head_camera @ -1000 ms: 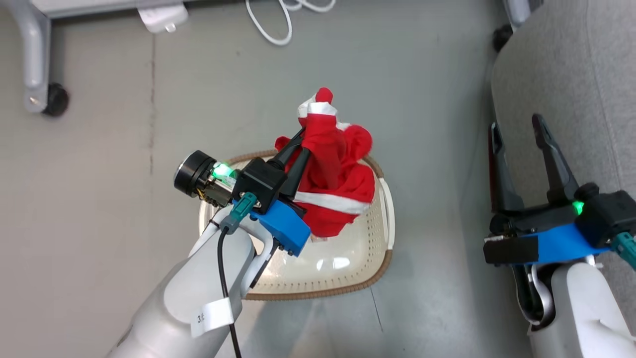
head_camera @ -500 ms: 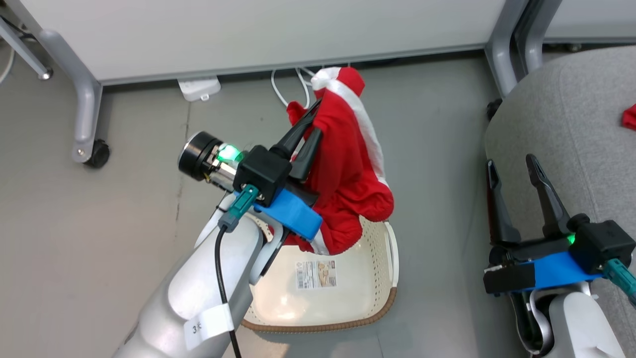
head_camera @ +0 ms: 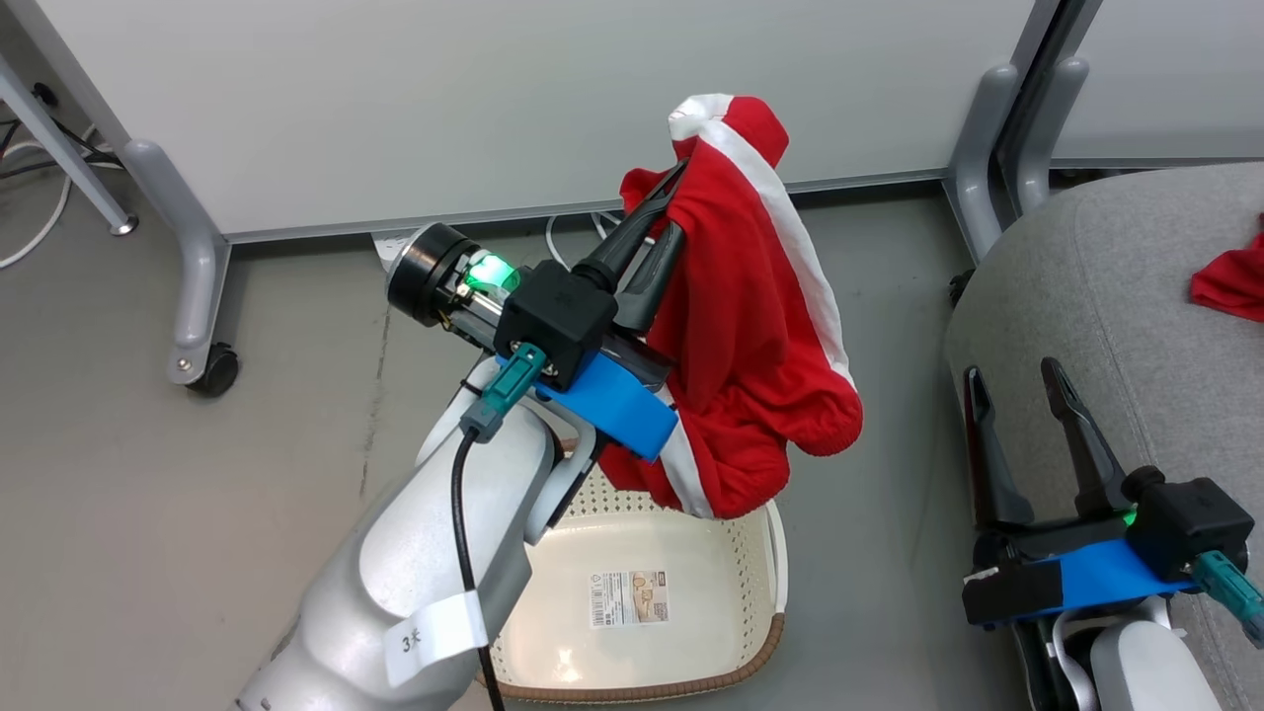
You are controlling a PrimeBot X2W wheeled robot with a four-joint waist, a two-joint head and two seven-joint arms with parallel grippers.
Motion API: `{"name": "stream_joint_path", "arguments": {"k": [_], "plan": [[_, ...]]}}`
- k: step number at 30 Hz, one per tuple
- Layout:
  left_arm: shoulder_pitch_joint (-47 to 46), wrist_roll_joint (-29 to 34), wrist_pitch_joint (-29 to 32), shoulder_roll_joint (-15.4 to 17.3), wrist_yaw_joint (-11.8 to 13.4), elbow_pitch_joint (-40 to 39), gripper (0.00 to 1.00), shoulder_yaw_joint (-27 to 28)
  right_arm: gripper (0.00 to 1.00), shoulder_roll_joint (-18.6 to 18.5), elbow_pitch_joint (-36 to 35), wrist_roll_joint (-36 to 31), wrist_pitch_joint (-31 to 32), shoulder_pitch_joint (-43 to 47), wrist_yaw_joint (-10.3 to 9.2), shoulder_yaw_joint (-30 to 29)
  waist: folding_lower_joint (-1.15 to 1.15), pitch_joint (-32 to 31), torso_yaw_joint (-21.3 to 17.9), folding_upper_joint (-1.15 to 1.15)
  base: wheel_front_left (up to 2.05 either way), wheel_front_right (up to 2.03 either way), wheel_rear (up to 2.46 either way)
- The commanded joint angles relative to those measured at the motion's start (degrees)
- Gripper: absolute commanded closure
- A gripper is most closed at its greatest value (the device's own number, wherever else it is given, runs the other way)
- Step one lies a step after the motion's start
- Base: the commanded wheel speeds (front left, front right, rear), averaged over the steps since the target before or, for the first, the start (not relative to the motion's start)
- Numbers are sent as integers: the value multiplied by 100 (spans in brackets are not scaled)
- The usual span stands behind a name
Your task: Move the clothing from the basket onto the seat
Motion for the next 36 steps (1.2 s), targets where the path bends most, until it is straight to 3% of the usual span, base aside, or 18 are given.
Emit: {"name": "stream_joint_path", "arguments": {"k": [1,13,26,36], "plan": [[-42,-28,-28,6,-23,30,100,5,0,4,11,29,-21,92,1,-1,1,-35,-8,-1,0,0,0],[63,-8,-28,-16,-33,148,100,-86,0,5,-115,-47,-21,135,1,210,1,-143,2,-1,0,0,0],[-19,2,-28,-19,-70,219,100,-111,0,-136,-220,-117,-22,-355,2,1379,1,-73,14,-1,0,0,0],[-116,14,-28,-41,-88,183,100,-154,0,-120,212,-122,-21,-1089,1,2124,1,63,99,-1,0,0,0]]}}
